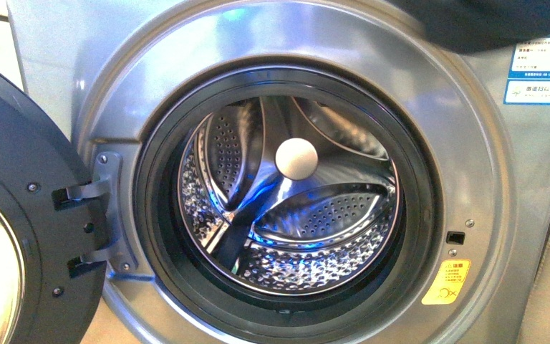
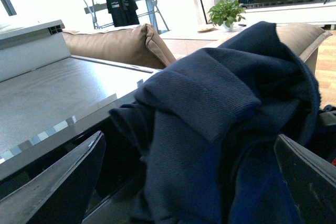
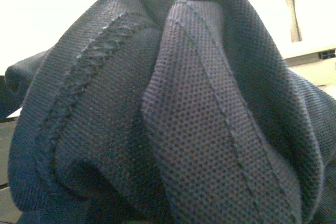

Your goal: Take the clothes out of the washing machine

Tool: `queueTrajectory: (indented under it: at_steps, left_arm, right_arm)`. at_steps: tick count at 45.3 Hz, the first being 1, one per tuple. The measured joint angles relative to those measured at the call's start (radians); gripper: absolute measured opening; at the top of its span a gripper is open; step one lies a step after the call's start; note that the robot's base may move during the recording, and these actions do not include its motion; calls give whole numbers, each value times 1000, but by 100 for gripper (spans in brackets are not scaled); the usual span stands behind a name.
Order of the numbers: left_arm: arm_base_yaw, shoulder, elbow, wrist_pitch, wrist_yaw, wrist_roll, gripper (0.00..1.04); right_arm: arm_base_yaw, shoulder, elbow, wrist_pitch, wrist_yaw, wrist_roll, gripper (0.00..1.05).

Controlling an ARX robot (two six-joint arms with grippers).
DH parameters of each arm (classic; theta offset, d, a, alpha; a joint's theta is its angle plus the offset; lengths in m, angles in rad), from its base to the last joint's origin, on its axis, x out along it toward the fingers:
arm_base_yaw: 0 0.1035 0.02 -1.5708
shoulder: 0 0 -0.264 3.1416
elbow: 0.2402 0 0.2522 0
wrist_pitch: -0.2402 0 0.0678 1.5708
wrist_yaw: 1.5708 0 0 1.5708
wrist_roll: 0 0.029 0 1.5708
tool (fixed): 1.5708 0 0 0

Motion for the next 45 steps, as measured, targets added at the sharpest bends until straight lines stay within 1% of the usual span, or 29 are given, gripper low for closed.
queueTrajectory:
  at_steps: [4,8,13,16,18,20,26,29,31,38,40,45]
  left_arm:
    - [0,0,0,0,0,0,98]
    - [0,0,0,0,0,0,98]
    - [0,0,0,0,0,0,98]
    - [0,0,0,0,0,0,98]
    - [0,0,0,0,0,0,98]
    - [0,0,0,0,0,0,98]
    - [0,0,0,0,0,0,98]
    - [0,0,0,0,0,0,98]
    - [0,0,0,0,0,0,98]
    - [0,0,0,0,0,0,98]
    - [0,0,0,0,0,0,98]
    - [0,0,0,0,0,0,98]
  right_arm:
    - [-117,-40,-29,27,-56,47,12]
    - [-207,-63,-42,48,-95,91,12]
    - [-331,-94,-51,32,-138,121,12]
    - [-451,-130,-77,-36,-189,106,12]
    - [-504,-140,-99,-51,-220,94,12]
    - [-544,-144,-118,-51,-254,89,12]
    - [-717,-121,-201,-41,-357,55,12]
    - [-791,-89,-229,-36,-387,39,12]
    - [-861,-47,-252,-33,-410,21,12]
    - [-983,36,-305,-24,-451,-11,12]
    - [-1035,77,-324,-38,-471,-27,12]
    - [-1093,130,-358,-93,-490,-64,12]
